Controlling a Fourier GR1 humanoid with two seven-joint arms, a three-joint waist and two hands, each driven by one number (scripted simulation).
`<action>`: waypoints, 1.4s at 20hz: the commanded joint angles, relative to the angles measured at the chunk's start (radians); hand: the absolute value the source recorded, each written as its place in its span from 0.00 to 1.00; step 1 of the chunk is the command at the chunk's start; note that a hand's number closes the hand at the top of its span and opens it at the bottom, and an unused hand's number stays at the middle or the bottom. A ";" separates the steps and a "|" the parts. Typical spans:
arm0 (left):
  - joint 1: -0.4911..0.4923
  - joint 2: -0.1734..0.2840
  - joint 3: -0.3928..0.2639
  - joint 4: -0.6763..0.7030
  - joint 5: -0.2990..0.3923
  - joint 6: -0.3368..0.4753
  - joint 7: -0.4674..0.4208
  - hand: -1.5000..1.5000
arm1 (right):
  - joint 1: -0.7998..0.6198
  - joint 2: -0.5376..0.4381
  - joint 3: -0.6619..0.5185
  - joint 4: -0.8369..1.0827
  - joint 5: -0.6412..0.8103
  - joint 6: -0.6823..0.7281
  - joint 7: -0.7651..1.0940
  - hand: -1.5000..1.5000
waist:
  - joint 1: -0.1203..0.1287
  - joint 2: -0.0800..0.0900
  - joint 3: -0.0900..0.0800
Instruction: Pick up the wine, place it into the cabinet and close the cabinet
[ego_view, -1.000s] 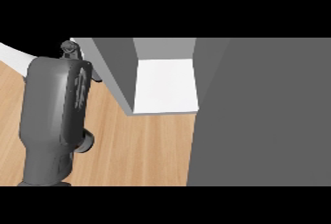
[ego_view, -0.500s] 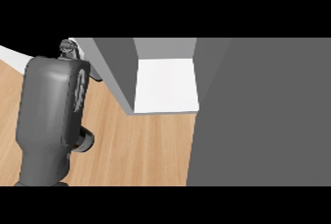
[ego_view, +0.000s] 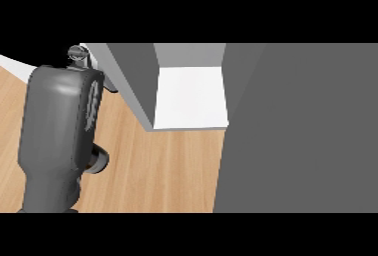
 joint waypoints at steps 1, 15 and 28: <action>-0.024 -0.064 -0.061 -0.094 0.017 0.000 0.149 0.00 | 0.011 -0.008 -0.006 -0.071 0.035 -0.027 0.035 0.00 | 0.005 -0.012 0.014; 0.234 -0.067 -0.042 -0.190 0.059 0.127 0.183 0.00 | 0.074 -0.058 -0.165 -0.084 -0.074 0.045 -0.027 0.00 | 0.013 -0.006 0.015; 0.594 -0.067 -0.046 -0.298 0.074 0.308 0.184 0.00 | 0.129 -0.051 -0.210 -0.015 -0.113 0.147 -0.105 0.00 | 0.014 -0.006 0.015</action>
